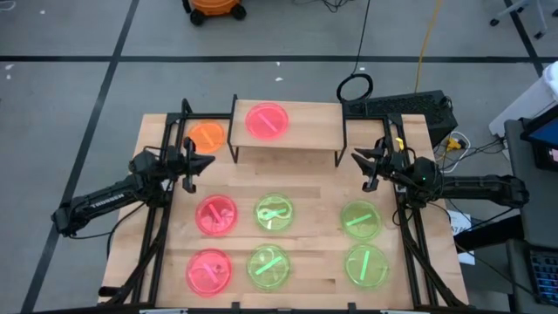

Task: Place and stack plates onto a shelf
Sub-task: Stack the orange plate on top of the pink plate

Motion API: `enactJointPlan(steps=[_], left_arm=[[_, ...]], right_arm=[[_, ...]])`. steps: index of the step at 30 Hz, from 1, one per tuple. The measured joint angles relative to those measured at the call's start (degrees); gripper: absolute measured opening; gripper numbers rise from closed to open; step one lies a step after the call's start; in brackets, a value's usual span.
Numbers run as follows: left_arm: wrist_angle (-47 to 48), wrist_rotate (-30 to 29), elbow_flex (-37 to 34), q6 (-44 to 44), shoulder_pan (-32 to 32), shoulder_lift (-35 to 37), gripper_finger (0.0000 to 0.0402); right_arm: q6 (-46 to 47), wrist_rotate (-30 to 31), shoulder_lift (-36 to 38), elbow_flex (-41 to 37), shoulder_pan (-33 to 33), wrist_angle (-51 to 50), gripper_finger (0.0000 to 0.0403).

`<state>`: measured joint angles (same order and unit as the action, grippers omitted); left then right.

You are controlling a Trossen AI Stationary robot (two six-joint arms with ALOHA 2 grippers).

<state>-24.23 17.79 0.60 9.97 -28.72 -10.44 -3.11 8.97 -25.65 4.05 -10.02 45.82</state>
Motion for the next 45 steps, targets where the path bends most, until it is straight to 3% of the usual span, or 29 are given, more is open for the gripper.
enactJointPlan(steps=[4,8,14,17,21,24,33,45], left_arm=[[1.19,-8.74,0.0,0.75,-0.01,-0.12,0.0004],[11.17,-16.54,1.79,-0.36,-0.01,-2.59,0.0004],[20.94,-22.67,6.59,-1.43,-0.01,-9.94,0.0004],[24.63,-24.3,9.95,-6.31,-0.01,-13.89,0.0004],[34.06,-32.68,15.4,-12.82,-0.01,-19.16,0.0008],[39.76,-37.63,18.71,-13.15,-0.21,-23.62,0.0033],[41.18,-38.97,21.55,-12.42,-0.56,-39.24,0.0123],[39.4,-43.89,21.55,-13.11,-2.58,-53.53,0.0129]], right_arm=[[2.96,-0.02,0.0,0.0,0.0,-0.09,0.0077],[2.89,-0.02,0.0,0.0,-0.02,0.18,0.0077],[0.43,-0.02,0.0,0.0,0.0,0.24,0.0077],[0.56,-0.01,0.0,0.0,-0.01,0.24,0.0077],[0.87,-0.02,0.0,0.0,-0.01,0.24,0.0077],[0.89,-0.02,0.0,0.0,0.0,0.24,0.0077],[0.76,-0.02,0.0,0.0,0.0,0.24,0.0077],[0.87,-0.02,0.0,0.0,-0.02,0.24,0.0077]])
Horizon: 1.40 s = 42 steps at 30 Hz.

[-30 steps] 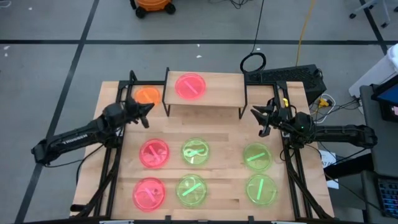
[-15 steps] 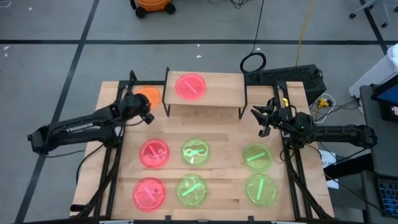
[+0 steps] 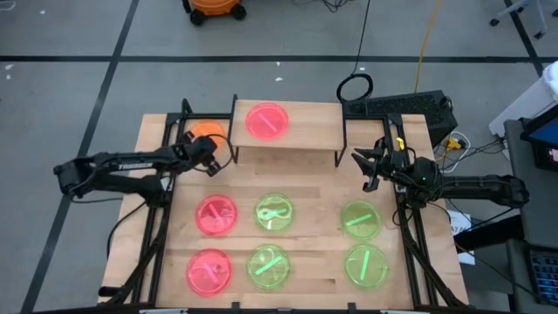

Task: Place and stack plates onto a shelf
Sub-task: Stack the orange plate on top of the pink plate

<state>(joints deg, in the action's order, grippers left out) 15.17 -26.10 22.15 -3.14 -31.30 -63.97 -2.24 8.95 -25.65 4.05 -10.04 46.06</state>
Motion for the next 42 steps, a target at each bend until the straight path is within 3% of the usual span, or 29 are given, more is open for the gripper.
enactJointPlan(steps=[20,36,42], left_arm=[[-4.77,0.14,-0.02,-5.65,-5.41,-9.86,0.0129],[-4.78,0.56,-0.07,-6.21,-1.44,-3.86,0.0129],[0.91,0.74,0.63,-3.18,2.17,-2.84,0.0129]], right_arm=[[0.06,0.0,-0.02,0.0,0.0,-0.02,0.0077],[0.07,0.0,-0.02,0.0,0.0,-0.04,0.0077],[0.07,0.0,-0.01,0.0,0.0,-0.04,0.0077]])
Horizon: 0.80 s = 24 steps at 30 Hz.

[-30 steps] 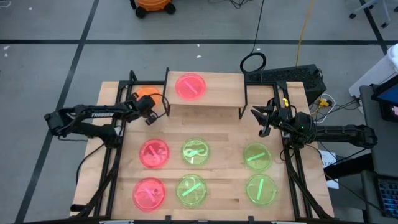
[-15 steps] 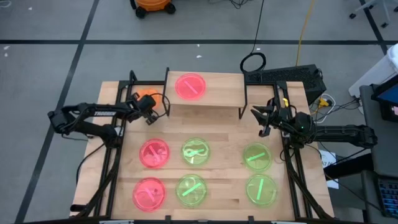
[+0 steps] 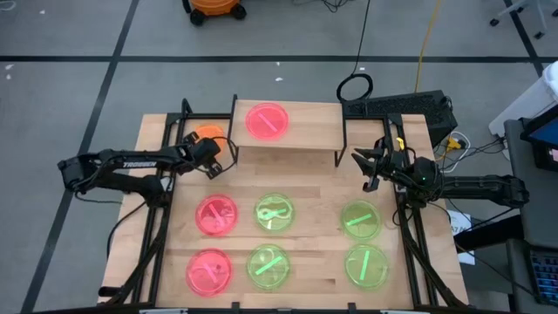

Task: Place and stack plates onto a shelf
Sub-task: Stack the orange plate on top of the pink plate

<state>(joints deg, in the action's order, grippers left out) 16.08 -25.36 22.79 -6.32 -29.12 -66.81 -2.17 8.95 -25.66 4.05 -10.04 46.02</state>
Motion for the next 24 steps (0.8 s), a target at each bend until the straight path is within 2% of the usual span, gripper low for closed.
enactJointPlan(steps=[4,14,21,24], left_arm=[[2.22,-0.28,0.0,2.41,0.32,-1.75,0.0129],[-1.1,-1.1,0.17,0.41,-1.95,-8.02,0.0129],[-1.97,-1.38,0.1,0.21,-2.14,-8.28,0.0128],[-2.01,-1.51,0.09,0.19,-2.14,-8.32,0.0114]], right_arm=[[0.0,0.02,-0.01,0.0,0.0,0.0,0.0077],[0.02,0.0,-0.01,0.0,0.01,0.0,0.0077],[0.02,0.0,-0.01,0.0,0.02,0.0,0.0077],[0.02,-0.02,-0.01,0.0,0.01,0.0,0.0077]])
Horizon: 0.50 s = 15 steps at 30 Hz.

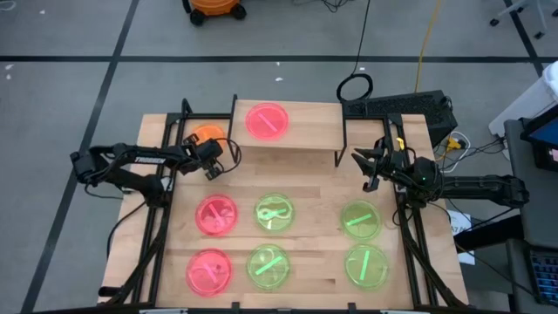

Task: Place and stack plates onto a shelf
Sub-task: Stack the orange plate on top of the pink plate

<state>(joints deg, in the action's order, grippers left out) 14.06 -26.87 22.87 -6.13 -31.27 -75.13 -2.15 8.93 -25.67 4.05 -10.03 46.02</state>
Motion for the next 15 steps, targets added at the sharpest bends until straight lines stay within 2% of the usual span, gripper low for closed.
enactJointPlan(steps=[9,15], left_arm=[[0.43,-0.26,-0.15,0.25,0.0,-0.09,0.0016],[0.01,-0.31,-0.15,0.37,0.12,0.17,0.0004]], right_arm=[[0.01,0.0,0.01,0.0,0.01,0.0,0.0077],[0.02,0.0,0.02,0.0,-0.01,0.0,0.0077]])
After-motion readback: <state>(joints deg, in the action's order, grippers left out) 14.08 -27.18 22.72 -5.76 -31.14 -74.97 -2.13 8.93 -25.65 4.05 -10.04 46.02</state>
